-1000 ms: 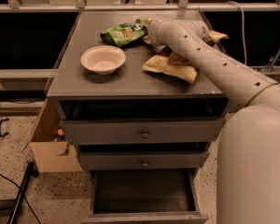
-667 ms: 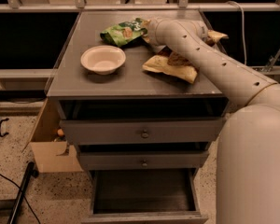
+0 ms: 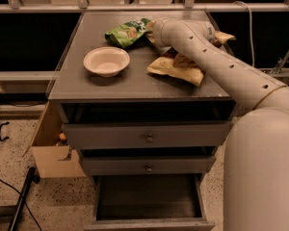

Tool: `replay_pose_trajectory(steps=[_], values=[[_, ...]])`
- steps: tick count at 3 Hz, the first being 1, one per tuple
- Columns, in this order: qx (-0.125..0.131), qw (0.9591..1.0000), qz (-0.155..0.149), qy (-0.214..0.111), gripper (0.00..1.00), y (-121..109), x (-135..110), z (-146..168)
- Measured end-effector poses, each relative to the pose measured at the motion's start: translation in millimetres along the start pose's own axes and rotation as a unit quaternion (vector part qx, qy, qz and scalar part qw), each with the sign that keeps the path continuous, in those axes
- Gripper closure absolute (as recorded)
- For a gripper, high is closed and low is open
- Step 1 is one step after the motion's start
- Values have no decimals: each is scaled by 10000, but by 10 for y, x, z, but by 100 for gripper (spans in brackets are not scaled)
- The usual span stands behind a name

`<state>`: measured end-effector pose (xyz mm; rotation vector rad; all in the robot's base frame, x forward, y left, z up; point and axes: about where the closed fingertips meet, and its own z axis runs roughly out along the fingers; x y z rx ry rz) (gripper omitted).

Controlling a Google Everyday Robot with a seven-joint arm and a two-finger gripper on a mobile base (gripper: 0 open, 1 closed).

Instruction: Place green rice chip bag into bottom drawer

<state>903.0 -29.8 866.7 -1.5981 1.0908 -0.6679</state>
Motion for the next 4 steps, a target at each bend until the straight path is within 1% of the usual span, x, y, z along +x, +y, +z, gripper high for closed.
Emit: replay_pose_trajectory(steps=[2,3,4], values=[[-150,9995,-268,85,100,-333,-31,-189],[-328,9979,-516,219,100,-616,-15,-397],[-482,9966,-617,252,100,-758,-27,-574]])
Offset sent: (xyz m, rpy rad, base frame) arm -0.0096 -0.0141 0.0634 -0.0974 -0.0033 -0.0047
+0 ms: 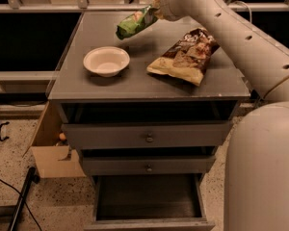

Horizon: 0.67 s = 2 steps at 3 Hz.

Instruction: Place green rice chip bag into bottom drawer

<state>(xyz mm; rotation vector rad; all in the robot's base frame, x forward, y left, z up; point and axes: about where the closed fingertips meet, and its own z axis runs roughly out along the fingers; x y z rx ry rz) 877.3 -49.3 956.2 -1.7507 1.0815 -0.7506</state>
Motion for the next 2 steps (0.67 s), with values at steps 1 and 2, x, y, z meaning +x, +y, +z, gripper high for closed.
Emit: replay_pose_trajectory(steps=[1,2], values=[[-275,9994,43,-218,100,-194,25,-888],[-282,9993,35,-239,100,-191,34,-912]])
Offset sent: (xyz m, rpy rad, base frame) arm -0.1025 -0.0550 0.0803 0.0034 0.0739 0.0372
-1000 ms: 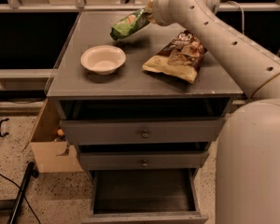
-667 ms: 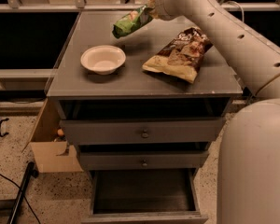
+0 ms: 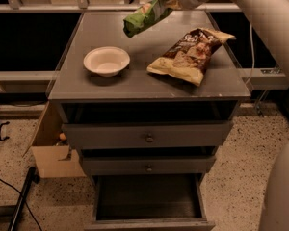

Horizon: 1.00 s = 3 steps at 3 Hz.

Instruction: Place green rice chip bag into bottom drawer

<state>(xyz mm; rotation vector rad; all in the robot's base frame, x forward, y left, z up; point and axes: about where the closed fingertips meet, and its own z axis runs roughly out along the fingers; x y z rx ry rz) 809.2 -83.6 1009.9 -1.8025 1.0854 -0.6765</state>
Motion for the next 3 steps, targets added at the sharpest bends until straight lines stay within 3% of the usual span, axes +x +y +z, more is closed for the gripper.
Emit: replay_pose_trajectory(steps=[1,3], values=[[-47,9999,-55,-133,100,23,49,-161],[-379,9966,-193,-700,100,202,114,-914]])
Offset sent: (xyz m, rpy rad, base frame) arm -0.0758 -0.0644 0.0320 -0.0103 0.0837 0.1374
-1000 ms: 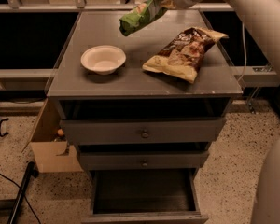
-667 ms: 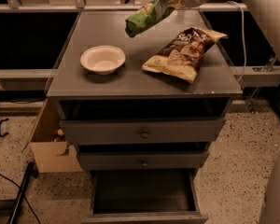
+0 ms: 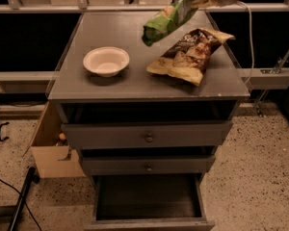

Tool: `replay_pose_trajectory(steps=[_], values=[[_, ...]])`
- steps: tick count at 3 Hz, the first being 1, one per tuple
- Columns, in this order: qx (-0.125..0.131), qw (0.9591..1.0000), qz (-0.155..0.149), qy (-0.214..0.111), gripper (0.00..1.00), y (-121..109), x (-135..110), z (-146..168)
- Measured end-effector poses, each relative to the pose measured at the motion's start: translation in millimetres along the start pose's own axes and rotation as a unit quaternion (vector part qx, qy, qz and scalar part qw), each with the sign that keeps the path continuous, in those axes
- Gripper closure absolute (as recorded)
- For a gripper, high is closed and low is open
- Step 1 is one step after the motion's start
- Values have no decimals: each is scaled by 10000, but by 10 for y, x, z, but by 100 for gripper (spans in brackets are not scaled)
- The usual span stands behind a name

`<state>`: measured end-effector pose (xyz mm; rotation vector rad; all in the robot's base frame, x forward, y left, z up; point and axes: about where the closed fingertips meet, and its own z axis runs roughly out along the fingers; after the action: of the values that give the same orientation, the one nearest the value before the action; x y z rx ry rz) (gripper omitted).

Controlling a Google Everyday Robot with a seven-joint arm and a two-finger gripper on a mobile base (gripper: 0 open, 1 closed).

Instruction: Place green rice chip bag into bottom drawer

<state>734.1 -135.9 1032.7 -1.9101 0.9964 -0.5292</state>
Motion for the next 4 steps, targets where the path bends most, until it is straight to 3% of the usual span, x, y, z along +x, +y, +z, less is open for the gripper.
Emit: replay_pose_trajectory(steps=[1,2,3,4], values=[[-154,9994,-71,-288,100,183,-36,-416],[56,9971,-215,-722,100,397,-133,-960],[36,9971,-216,-729,100,387,-149,-919],[-57,9956,-463,-813,100,498,-218,-1008]])
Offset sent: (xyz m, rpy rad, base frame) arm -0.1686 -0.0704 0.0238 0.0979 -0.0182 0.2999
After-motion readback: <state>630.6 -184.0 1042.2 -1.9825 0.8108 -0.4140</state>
